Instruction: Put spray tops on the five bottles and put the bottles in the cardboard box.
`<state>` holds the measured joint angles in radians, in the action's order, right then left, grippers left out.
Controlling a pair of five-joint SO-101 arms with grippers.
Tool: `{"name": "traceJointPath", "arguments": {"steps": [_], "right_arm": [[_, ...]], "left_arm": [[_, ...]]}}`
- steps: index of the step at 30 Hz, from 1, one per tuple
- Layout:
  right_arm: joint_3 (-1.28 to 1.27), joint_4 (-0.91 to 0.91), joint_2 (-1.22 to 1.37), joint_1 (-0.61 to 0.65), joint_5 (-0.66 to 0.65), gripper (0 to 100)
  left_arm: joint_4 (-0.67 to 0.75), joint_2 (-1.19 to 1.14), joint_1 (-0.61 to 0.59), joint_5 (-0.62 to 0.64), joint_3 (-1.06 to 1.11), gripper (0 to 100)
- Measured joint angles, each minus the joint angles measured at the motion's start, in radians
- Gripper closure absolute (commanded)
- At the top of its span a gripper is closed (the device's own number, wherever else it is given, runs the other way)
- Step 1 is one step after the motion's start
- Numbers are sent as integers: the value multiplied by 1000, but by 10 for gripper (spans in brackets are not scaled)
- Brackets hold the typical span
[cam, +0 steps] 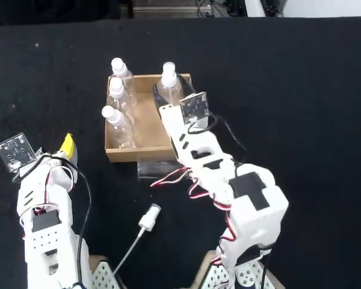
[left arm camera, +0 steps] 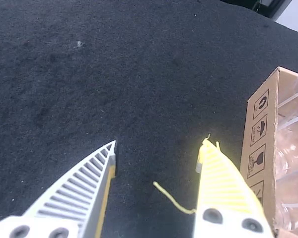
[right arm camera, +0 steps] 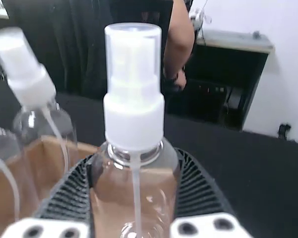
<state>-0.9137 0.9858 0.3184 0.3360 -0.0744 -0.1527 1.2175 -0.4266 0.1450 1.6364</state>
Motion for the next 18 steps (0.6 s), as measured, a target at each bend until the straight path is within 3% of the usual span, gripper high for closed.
{"name": "traceJointPath", "arguments": {"steps": [14, 18], "right_arm": [[29, 2, 52, 2, 0, 975], [29, 2, 52, 2, 0, 891]], "left_arm": [[0, 0, 0, 0, 0, 755], [0, 0, 0, 0, 0, 755]]}}
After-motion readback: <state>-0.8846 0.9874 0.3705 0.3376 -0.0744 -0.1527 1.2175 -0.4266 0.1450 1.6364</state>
